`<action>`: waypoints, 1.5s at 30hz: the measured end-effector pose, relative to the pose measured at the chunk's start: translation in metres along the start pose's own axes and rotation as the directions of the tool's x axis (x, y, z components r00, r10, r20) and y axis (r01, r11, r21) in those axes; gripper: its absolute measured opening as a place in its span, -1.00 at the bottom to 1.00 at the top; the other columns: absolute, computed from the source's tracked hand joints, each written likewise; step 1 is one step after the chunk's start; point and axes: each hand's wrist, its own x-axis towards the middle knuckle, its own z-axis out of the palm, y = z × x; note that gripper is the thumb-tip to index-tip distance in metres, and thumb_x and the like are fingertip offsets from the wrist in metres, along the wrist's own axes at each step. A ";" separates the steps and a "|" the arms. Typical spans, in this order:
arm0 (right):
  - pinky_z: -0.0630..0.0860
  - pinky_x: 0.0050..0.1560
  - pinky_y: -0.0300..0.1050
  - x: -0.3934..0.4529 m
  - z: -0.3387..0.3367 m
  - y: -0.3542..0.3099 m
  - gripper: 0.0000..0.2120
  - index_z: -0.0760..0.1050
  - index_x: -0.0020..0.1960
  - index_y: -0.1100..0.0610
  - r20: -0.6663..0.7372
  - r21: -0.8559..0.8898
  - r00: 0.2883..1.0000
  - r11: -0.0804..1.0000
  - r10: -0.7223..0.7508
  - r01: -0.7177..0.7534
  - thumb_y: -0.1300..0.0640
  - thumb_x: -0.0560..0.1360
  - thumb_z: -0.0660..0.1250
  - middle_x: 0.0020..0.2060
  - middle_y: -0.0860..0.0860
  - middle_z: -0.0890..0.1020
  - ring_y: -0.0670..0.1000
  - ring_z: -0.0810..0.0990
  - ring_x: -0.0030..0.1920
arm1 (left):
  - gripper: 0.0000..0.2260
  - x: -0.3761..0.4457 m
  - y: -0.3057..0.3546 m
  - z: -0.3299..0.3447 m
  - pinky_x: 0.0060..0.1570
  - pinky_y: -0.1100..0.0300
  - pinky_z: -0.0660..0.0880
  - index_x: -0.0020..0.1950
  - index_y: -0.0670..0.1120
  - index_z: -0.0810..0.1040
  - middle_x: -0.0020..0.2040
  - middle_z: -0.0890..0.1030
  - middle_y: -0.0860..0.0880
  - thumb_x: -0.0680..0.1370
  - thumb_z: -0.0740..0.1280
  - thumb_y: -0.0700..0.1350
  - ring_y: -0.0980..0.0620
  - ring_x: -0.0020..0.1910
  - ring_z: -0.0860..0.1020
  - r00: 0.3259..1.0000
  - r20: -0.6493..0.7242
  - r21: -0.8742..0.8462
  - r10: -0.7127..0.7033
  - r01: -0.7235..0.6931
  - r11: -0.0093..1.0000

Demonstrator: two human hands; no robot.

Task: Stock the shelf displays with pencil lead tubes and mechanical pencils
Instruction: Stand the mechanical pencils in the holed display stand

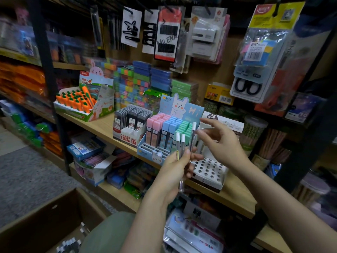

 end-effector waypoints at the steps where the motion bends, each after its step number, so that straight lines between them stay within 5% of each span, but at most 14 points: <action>1: 0.60 -0.01 -0.23 0.001 0.001 -0.004 -0.72 0.50 0.23 -0.12 0.046 0.070 0.999 0.997 0.016 -0.019 0.05 0.53 0.39 -0.13 -0.10 0.71 -0.18 0.67 -0.07 | -0.79 -0.001 0.000 0.002 -0.38 0.32 0.36 0.18 -0.10 0.55 -0.12 0.69 0.02 0.66 0.18 -0.08 0.16 -0.38 0.42 1.000 0.010 -0.006 0.009 -0.009 1.000; 6: 0.67 -0.15 -0.10 -0.005 0.006 -0.007 -0.84 0.61 -0.02 -0.02 -0.019 0.260 0.998 0.964 0.052 -0.046 0.08 0.42 0.51 -0.22 0.00 0.72 0.04 0.72 -0.19 | -0.83 -0.001 -0.001 0.001 -0.39 0.42 0.42 0.14 -0.10 0.56 -0.34 0.60 0.18 0.64 0.23 -0.09 0.28 -0.40 0.51 0.997 -0.030 0.102 0.076 -0.072 0.992; 12: 0.65 -0.17 -0.17 -0.005 -0.002 -0.005 -0.83 0.61 -0.05 0.03 -0.047 0.241 0.998 0.970 0.050 -0.037 0.12 0.39 0.53 -0.23 -0.07 0.72 -0.04 0.72 -0.19 | -0.85 -0.001 -0.005 -0.001 0.02 0.13 0.52 0.11 0.19 0.59 0.01 0.69 0.08 0.62 0.26 0.01 0.13 -0.03 0.59 0.997 -0.027 0.155 0.068 -0.063 0.986; 19: 0.60 -0.16 -0.32 0.005 -0.025 -0.002 -0.70 0.47 0.11 -0.10 -0.230 -0.104 0.953 0.979 -0.197 0.178 0.18 0.48 0.45 -0.17 -0.16 0.64 -0.17 0.67 -0.14 | -0.77 0.007 -0.009 -0.010 -0.37 0.30 0.47 0.28 0.18 0.44 -0.28 0.48 -0.02 0.66 0.11 0.07 0.11 -0.40 0.47 0.990 -0.130 0.216 0.057 -0.028 0.976; 23: 0.62 -0.06 -0.23 0.002 -0.012 0.014 -0.71 0.43 0.16 -0.03 -0.222 -0.214 0.938 0.952 -0.266 0.219 0.18 0.51 0.41 -0.15 -0.13 0.64 -0.14 0.66 -0.11 | -0.63 0.007 -0.009 -0.008 -0.22 0.22 0.57 0.43 0.10 0.26 -0.09 0.49 -0.20 0.64 0.08 0.16 -0.08 -0.25 0.57 0.987 -0.154 0.199 -0.040 0.070 0.978; 26: 0.60 -0.06 -0.27 0.002 -0.004 0.024 -0.71 0.42 0.15 -0.04 -0.220 -0.204 0.941 0.955 -0.258 0.214 0.20 0.52 0.41 -0.16 -0.11 0.63 -0.14 0.65 -0.11 | -0.75 0.009 -0.008 -0.008 -0.47 0.26 0.22 0.35 0.11 0.25 -0.27 0.30 -0.03 0.67 0.08 0.07 0.09 -0.48 0.25 0.983 -0.179 0.135 -0.028 0.053 0.989; 30: 0.53 -0.09 -0.44 0.000 0.000 0.033 -0.72 0.42 0.14 -0.02 -0.202 -0.198 0.952 0.961 -0.232 0.192 0.22 0.52 0.40 -0.15 -0.14 0.61 -0.18 0.63 -0.09 | -0.73 0.010 -0.011 -0.016 -0.53 0.25 0.13 0.37 0.24 0.21 -0.40 0.21 0.04 0.67 0.00 0.03 0.10 -0.50 0.20 0.982 -0.183 0.200 -0.036 0.073 0.977; 33: 0.51 -0.12 -0.44 -0.001 0.000 0.036 -0.72 0.41 0.12 -0.05 -0.199 -0.172 0.960 0.972 -0.196 0.162 0.21 0.52 0.41 -0.13 -0.16 0.60 -0.22 0.61 -0.10 | -0.68 0.010 -0.011 -0.015 -0.45 0.27 0.26 0.43 0.17 0.25 -0.34 0.28 0.03 0.68 0.02 -0.04 0.08 -0.40 0.27 0.984 -0.174 0.200 -0.032 0.067 0.977; 38: 0.51 -0.17 -0.43 0.005 -0.001 0.035 -0.76 0.44 0.07 -0.03 -0.228 -0.220 0.952 0.964 -0.202 0.152 0.18 0.50 0.44 -0.11 -0.15 0.59 -0.21 0.60 -0.11 | -0.84 0.008 -0.011 -0.013 -0.34 0.25 0.38 0.15 0.07 0.47 -0.29 0.46 0.02 0.67 0.15 -0.13 0.09 -0.34 0.40 0.990 -0.140 0.209 -0.001 0.031 0.977; 41: 0.55 -0.16 -0.32 0.013 0.000 0.034 -0.80 0.47 0.05 0.06 -0.247 -0.272 0.952 0.956 -0.183 0.113 0.18 0.49 0.45 -0.08 -0.05 0.57 -0.14 0.59 -0.11 | -0.73 0.005 -0.009 -0.010 -0.38 0.29 0.43 0.02 0.27 0.42 -0.19 0.65 0.07 0.66 0.19 -0.15 0.16 -0.36 0.47 0.994 -0.095 0.181 0.046 -0.029 0.983; 45: 0.48 -0.23 -0.45 0.012 0.005 0.037 -0.80 0.45 -0.02 0.01 -0.202 -0.331 0.968 0.941 -0.150 0.077 0.20 0.48 0.45 -0.09 -0.11 0.49 -0.18 0.54 -0.14 | -0.78 0.005 -0.008 -0.011 -0.35 0.26 0.39 0.24 0.20 0.35 -0.12 0.69 0.12 0.67 0.17 -0.11 0.14 -0.37 0.40 0.992 -0.107 0.185 0.063 -0.042 0.982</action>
